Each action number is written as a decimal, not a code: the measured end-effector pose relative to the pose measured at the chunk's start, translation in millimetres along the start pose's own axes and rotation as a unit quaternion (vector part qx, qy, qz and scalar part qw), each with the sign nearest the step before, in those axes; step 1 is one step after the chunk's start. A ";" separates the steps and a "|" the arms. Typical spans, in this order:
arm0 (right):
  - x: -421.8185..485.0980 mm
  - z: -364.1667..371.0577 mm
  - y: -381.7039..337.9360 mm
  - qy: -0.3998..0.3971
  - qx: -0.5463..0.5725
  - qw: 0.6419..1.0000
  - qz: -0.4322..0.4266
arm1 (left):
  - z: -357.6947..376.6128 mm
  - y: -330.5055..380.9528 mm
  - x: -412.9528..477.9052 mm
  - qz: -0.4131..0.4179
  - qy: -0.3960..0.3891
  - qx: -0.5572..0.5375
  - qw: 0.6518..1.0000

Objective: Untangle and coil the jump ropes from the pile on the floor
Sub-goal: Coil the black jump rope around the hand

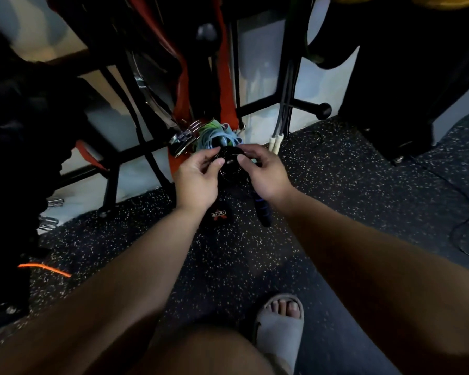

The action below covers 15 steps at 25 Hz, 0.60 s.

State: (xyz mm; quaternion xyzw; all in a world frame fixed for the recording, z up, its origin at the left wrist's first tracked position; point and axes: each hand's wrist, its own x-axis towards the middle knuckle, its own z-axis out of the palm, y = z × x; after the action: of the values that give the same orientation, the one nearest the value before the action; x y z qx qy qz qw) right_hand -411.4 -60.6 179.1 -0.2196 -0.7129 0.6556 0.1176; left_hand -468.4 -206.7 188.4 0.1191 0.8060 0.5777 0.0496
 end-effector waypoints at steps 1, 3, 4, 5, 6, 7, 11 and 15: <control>5.3 1.3 4.2 -0.005 0.027 0.999 0.023 | 2.0 -3.9 4.7 -0.007 0.004 -0.006 1.000; 20.6 6.5 10.6 -0.009 0.079 0.995 0.068 | 5.3 -8.7 15.9 -0.025 0.010 -0.025 0.999; 28.8 9.8 11.7 -0.006 0.090 0.992 0.085 | 6.7 -10.4 21.8 -0.031 0.019 -0.030 0.999; 37.9 12.9 12.7 -0.001 0.088 0.992 0.096 | 8.5 -10.4 27.5 -0.037 0.028 -0.026 0.999; 45.0 14.9 13.7 0.004 0.082 0.991 0.103 | 11.5 -12.3 32.8 -0.044 0.033 -0.029 0.998; 52.5 17.5 14.3 0.010 0.071 0.991 0.110 | 13.5 -14.5 39.6 -0.054 0.039 -0.032 0.997; 74.7 28.8 6.6 0.039 0.024 0.991 0.122 | 13.7 -22.7 69.2 -0.089 0.042 0.037 0.994; 89.7 31.8 -7.2 0.063 -0.092 0.984 0.140 | 11.6 -29.4 88.0 -0.167 -0.023 0.062 0.984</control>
State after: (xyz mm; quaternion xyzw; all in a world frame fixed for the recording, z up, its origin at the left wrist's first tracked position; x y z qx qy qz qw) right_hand -505.6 -47.0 171.8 -0.3684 -0.7234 0.5820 0.0487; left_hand -554.9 -183.0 162.0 -0.0015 0.8474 0.5075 0.1562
